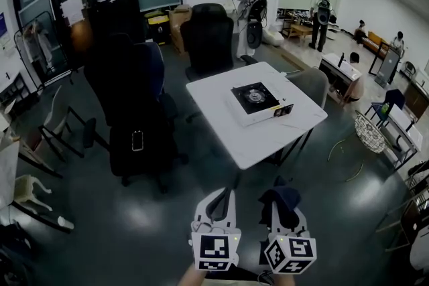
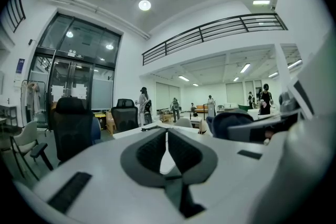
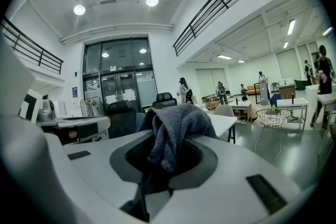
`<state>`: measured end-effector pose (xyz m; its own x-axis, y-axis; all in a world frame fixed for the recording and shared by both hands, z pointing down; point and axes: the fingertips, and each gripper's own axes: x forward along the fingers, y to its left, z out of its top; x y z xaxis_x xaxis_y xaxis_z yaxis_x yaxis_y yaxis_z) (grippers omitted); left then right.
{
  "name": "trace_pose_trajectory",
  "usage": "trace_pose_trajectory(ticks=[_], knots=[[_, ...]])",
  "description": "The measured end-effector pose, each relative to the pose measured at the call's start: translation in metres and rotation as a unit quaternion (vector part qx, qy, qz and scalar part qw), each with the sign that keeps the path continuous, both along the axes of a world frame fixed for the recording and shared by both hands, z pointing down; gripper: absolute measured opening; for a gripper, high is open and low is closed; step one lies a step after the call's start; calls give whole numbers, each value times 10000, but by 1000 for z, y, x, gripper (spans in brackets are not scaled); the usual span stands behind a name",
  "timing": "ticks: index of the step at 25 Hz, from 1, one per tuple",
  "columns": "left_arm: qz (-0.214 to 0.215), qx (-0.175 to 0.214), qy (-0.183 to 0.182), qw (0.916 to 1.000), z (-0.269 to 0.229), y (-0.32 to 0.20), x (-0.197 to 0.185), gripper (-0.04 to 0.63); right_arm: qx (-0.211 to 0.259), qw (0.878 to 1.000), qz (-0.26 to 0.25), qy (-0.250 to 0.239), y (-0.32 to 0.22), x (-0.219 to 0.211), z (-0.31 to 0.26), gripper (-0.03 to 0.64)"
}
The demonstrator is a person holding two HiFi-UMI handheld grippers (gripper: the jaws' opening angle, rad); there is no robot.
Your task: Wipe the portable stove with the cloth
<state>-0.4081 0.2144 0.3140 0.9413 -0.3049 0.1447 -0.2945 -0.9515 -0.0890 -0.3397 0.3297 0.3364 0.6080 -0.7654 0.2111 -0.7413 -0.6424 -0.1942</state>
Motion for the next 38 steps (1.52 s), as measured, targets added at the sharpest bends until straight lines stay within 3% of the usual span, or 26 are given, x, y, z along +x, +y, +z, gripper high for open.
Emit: trace_pose_trajectory(ticks=[21, 38], knots=[[-60, -14, -173, 9998, 14, -35, 119, 21, 51, 9998, -9, -180, -31, 116, 14, 81], [223, -68, -261, 9994, 18, -106, 279, 21, -42, 9997, 123, -228, -104, 265, 15, 82]])
